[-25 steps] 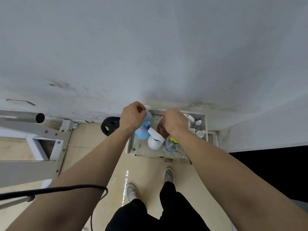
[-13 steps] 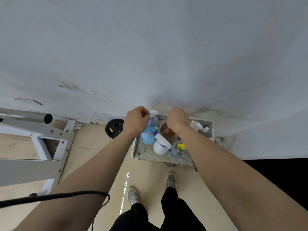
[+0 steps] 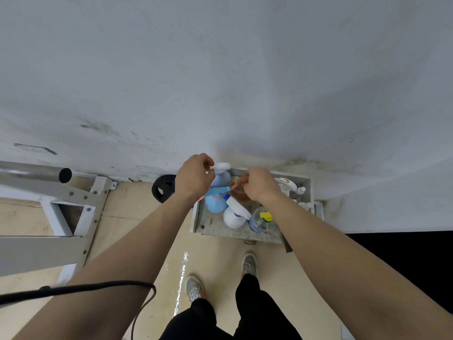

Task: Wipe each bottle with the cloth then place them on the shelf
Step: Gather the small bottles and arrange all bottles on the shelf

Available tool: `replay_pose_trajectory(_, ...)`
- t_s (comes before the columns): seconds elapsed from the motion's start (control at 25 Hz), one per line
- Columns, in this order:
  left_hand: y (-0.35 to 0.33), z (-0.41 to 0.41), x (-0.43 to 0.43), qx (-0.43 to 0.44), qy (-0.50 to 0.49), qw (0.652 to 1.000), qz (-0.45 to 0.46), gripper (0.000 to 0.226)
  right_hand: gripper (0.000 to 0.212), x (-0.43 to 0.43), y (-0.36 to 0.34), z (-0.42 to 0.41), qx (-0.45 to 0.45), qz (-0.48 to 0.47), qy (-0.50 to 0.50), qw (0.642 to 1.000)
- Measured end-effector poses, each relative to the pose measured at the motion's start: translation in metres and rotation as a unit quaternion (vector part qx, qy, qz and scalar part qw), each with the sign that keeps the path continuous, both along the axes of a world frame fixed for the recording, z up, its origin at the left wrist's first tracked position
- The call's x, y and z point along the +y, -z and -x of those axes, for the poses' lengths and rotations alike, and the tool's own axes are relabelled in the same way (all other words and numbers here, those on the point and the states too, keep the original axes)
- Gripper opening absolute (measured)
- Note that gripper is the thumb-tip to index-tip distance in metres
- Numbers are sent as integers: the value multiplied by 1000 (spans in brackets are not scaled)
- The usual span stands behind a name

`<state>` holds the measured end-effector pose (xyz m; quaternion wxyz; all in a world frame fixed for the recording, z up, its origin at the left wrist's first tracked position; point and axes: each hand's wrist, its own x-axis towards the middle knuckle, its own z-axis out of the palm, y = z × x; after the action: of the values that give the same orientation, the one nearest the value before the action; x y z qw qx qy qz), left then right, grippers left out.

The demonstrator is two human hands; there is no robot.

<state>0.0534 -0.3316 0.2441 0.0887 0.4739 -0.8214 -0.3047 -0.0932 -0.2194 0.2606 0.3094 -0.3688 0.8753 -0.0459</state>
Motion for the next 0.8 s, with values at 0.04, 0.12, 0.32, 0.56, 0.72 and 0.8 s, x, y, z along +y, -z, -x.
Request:
replay_pose_trajectory(0.04,3,-1,-2,-14,10,1000,26,19,15,2,0,2,34,-1,-34,999)
replay_pose_trajectory(0.12,10,0,-7,-46,25,997,63,28,16,3,0,6,104,15,-87,991)
replay_pose_trajectory(0.32,19,3,-14,-86,45,992,86,33,19,1,3,10,144,15,-185,972)
replay_pose_trajectory(0.56,18,6,-20,-88,66,991,78,22,17,-6,-9,18,170,5,-177,969)
replay_pose_trajectory(0.72,16,7,-20,-90,70,991,67,22,18,-8,-8,16,170,0,-184,968)
replay_pose_trajectory(0.8,15,7,-21,-98,73,991,62,23,18,-9,-6,14,158,2,-179,971)
